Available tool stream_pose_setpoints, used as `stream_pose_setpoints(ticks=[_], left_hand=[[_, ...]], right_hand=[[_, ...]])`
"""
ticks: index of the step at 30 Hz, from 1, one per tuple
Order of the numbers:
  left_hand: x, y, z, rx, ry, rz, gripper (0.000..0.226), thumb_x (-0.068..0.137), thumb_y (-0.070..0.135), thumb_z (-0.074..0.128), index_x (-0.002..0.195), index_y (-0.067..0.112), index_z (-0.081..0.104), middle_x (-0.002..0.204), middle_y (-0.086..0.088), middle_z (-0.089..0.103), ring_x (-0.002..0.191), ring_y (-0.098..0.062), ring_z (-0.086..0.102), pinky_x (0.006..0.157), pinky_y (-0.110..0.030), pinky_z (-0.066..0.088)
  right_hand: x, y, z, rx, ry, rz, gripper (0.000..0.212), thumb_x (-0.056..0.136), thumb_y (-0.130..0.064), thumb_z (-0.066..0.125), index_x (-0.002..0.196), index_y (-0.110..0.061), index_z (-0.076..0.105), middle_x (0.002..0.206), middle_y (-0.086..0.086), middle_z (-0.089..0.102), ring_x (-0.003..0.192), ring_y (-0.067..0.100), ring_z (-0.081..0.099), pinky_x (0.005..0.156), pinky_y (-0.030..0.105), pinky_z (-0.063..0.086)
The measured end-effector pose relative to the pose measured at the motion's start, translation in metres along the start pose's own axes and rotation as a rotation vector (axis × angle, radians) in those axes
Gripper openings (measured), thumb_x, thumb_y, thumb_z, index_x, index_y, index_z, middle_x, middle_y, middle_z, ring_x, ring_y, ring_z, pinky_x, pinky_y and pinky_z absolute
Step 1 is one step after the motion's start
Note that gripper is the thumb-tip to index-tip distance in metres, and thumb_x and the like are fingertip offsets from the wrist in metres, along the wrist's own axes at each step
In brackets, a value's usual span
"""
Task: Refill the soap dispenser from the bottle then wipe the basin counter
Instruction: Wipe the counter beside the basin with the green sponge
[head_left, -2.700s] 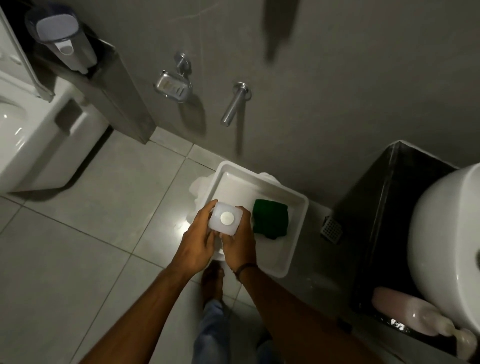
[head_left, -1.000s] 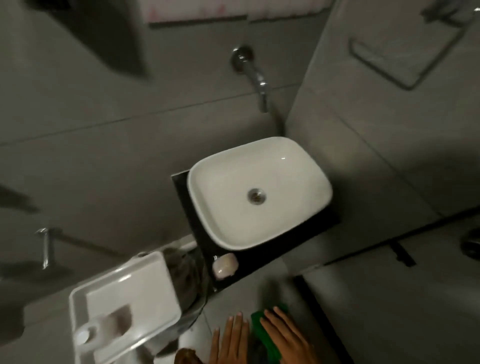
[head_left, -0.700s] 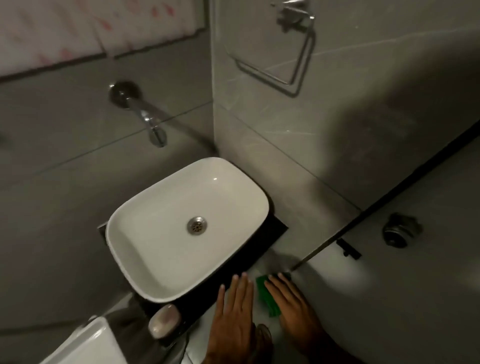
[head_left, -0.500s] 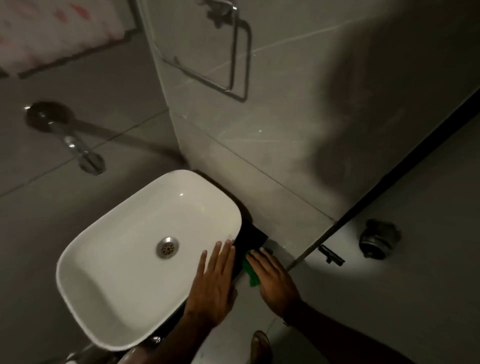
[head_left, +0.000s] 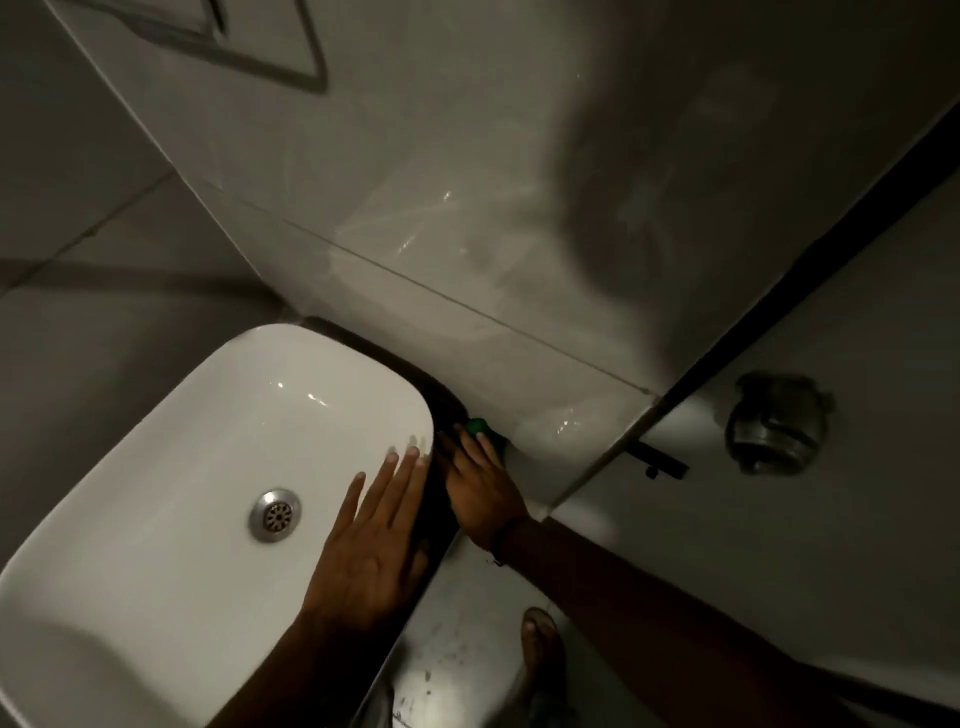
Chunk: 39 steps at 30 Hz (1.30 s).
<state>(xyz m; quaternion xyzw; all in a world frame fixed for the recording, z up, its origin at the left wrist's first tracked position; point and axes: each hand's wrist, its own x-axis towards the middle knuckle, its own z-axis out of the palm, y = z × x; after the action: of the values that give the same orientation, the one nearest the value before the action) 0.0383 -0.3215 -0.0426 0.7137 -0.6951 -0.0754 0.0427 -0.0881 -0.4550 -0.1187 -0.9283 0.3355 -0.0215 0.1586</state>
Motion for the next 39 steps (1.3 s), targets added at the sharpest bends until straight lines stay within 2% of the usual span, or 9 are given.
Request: stream_pose_setpoints(ticks=[4, 7, 13, 16, 19, 25, 31, 36, 39], left_hand=[[-0.006, -0.001, 0.0, -0.042, -0.022, 0.002, 0.077, 0.105, 0.049, 0.032, 0.169, 0.015, 0.008, 0.178, -0.006, 0.008, 0.165, -0.023, 0.007, 0.131, -0.049, 0.012], [-0.021, -0.009, -0.004, -0.012, -0.058, 0.048, 0.077, 0.102, 0.043, 0.034, 0.168, 0.01, 0.013, 0.177, -0.009, 0.01, 0.164, -0.026, 0.01, 0.129, -0.055, 0.022], [-0.06, -0.025, -0.007, 0.024, -0.093, 0.123, 0.079, 0.098, 0.039, 0.041, 0.166, 0.006, 0.018, 0.177, -0.011, 0.014, 0.163, -0.028, 0.016, 0.126, -0.054, 0.026], [-0.076, -0.029, -0.01, 0.014, -0.102, 0.153, 0.08, 0.098, 0.039, 0.041, 0.167, 0.007, 0.015, 0.177, -0.011, 0.013, 0.163, -0.028, 0.015, 0.128, -0.051, 0.022], [-0.092, -0.034, -0.013, 0.006, -0.128, 0.17, 0.08, 0.098, 0.04, 0.04, 0.167, 0.008, 0.013, 0.177, -0.009, 0.011, 0.164, -0.027, 0.013, 0.128, -0.05, 0.021], [-0.102, -0.039, -0.016, -0.036, -0.171, 0.167, 0.084, 0.094, 0.042, 0.032, 0.167, 0.012, 0.002, 0.177, -0.004, -0.002, 0.164, -0.023, 0.004, 0.132, -0.047, 0.013], [-0.114, -0.051, -0.013, -0.089, -0.207, 0.183, 0.085, 0.095, 0.042, 0.031, 0.167, 0.021, -0.01, 0.177, 0.003, -0.011, 0.165, -0.018, -0.006, 0.133, -0.045, 0.009], [-0.117, -0.052, -0.012, -0.072, -0.204, 0.178, 0.086, 0.094, 0.041, 0.034, 0.165, 0.024, -0.012, 0.177, 0.002, -0.01, 0.165, -0.019, -0.004, 0.133, -0.044, 0.008], [-0.117, -0.052, -0.014, -0.1, -0.213, 0.185, 0.088, 0.096, 0.033, 0.044, 0.166, 0.022, -0.009, 0.177, 0.001, -0.008, 0.165, -0.021, -0.003, 0.133, -0.047, 0.01]], right_hand=[[-0.033, -0.014, 0.018, 0.012, 0.034, -0.123, 0.045, 0.102, -0.016, 0.047, 0.145, -0.012, 0.057, 0.151, 0.008, 0.056, 0.145, 0.033, 0.045, 0.12, 0.051, 0.033], [-0.059, 0.003, 0.015, -0.048, -0.092, -0.243, 0.058, 0.094, -0.016, 0.025, 0.143, -0.01, 0.056, 0.152, 0.013, 0.052, 0.15, 0.036, 0.035, 0.122, 0.054, 0.027], [-0.037, -0.026, 0.019, 0.008, 0.001, 0.011, 0.052, 0.102, -0.021, 0.028, 0.142, -0.005, 0.058, 0.153, 0.015, 0.052, 0.15, 0.038, 0.034, 0.124, 0.055, 0.023], [-0.067, -0.055, 0.044, 0.013, 0.08, -0.101, 0.043, 0.098, -0.012, 0.05, 0.14, -0.008, 0.059, 0.15, 0.013, 0.055, 0.148, 0.036, 0.039, 0.125, 0.051, 0.022], [-0.106, -0.05, 0.048, -0.02, 0.085, -0.28, 0.049, 0.095, -0.007, 0.046, 0.142, -0.01, 0.057, 0.149, 0.011, 0.055, 0.148, 0.036, 0.039, 0.124, 0.051, 0.027], [-0.088, -0.078, 0.04, 0.005, 0.079, -0.015, 0.046, 0.1, -0.011, 0.044, 0.143, -0.007, 0.057, 0.152, 0.015, 0.053, 0.152, 0.035, 0.033, 0.128, 0.048, 0.015], [-0.145, -0.127, 0.081, 0.005, 0.092, -0.366, 0.052, 0.094, -0.008, 0.043, 0.145, -0.015, 0.053, 0.147, 0.007, 0.056, 0.145, 0.033, 0.04, 0.126, 0.045, 0.021], [-0.13, -0.122, 0.07, -0.01, 0.092, -0.168, 0.054, 0.091, -0.004, 0.045, 0.144, -0.011, 0.056, 0.148, 0.01, 0.057, 0.148, 0.036, 0.039, 0.127, 0.05, 0.021], [-0.135, -0.163, 0.089, 0.066, 0.131, -0.26, 0.046, 0.095, -0.008, 0.04, 0.136, -0.009, 0.062, 0.14, 0.012, 0.061, 0.141, 0.037, 0.046, 0.12, 0.053, 0.031]])
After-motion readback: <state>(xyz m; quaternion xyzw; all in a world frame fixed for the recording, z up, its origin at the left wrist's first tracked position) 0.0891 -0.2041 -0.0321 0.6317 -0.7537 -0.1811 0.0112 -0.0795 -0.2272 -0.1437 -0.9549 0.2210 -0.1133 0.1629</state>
